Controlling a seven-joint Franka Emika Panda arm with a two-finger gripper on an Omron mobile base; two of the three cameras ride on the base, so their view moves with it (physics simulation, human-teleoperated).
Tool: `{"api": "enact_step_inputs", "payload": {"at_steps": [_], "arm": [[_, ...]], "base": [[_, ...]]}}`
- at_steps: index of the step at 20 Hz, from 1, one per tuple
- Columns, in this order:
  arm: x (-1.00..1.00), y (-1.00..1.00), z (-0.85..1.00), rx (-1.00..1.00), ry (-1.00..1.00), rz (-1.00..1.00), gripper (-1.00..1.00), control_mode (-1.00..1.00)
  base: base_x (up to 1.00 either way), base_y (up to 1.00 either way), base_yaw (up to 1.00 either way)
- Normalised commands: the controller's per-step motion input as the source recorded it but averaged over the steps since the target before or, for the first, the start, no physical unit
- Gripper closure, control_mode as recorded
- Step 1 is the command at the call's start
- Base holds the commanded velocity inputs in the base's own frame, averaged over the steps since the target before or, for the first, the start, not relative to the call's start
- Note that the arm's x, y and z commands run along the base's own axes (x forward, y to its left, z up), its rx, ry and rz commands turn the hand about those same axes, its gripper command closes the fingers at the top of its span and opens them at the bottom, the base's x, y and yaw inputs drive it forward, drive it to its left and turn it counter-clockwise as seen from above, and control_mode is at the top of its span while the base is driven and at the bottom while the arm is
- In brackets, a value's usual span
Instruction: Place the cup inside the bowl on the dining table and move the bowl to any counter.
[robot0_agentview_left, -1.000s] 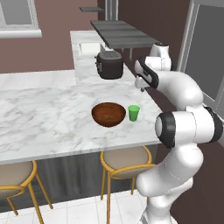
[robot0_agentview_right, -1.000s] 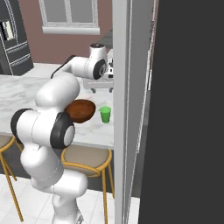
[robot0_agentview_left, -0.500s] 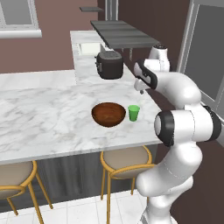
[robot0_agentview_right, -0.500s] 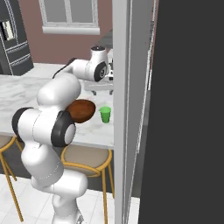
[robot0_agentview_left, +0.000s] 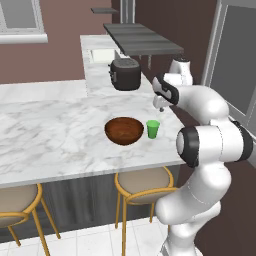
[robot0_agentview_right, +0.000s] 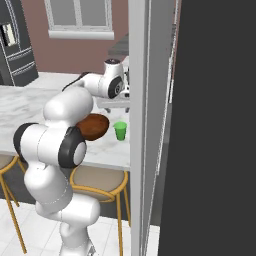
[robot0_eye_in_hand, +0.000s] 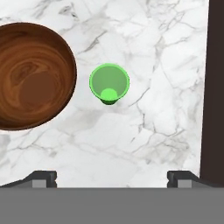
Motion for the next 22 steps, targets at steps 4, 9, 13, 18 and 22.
{"api": "enact_step_inputs", "payload": {"at_steps": [4,9,13,18,22], "arm": [[0.02,0.0,-0.14,0.0,0.0,0.0,-1.0,-1.0],[0.17,0.0,-0.05,0.0,0.0,0.0,-1.0,-1.0],[0.31,0.0,0.0,0.0,0.0,0.0,-1.0,-1.0],[0.29,0.0,0.0,0.0,0.0,0.0,-1.0,-1.0],[0.26,0.0,0.0,0.0,0.0,0.0,-1.0,-1.0]], "base": [[0.0,0.0,0.0],[0.0,0.0,0.0],[0.0,0.0,0.0],[0.0,0.0,0.0],[0.0,0.0,0.0]]}}
